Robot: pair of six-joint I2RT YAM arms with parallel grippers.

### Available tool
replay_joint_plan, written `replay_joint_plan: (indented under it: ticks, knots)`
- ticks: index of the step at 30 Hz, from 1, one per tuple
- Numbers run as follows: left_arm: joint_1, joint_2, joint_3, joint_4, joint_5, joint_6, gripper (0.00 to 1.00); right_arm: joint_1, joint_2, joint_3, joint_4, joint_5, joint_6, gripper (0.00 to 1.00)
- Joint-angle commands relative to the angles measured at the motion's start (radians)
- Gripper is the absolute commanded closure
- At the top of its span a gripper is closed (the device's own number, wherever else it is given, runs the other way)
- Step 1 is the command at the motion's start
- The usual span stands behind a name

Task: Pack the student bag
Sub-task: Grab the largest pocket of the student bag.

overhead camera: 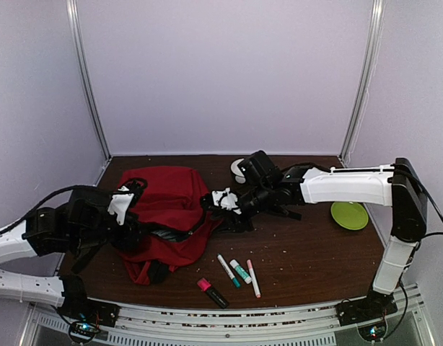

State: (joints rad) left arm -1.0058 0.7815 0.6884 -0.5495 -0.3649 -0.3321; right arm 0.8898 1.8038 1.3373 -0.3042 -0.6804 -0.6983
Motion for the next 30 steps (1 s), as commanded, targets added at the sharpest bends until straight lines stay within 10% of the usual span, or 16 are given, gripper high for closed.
replay_joint_plan:
  ticks: [1, 14, 30]
  knots:
    - [-0.059, 0.019, 0.083, -0.106, 0.092, 0.036, 0.54, -0.015, -0.004, 0.054, -0.054, -0.07, 0.023, 0.58]
    - [-0.157, 0.378, 0.24, 0.054, 0.222, 0.024, 0.66, -0.019, 0.016, 0.043, -0.051, -0.077, 0.036, 0.57]
    - [-0.059, 0.448, 0.17, 0.159, 0.366, -0.02, 0.78, -0.093, 0.039, 0.036, -0.036, -0.179, 0.119, 0.56]
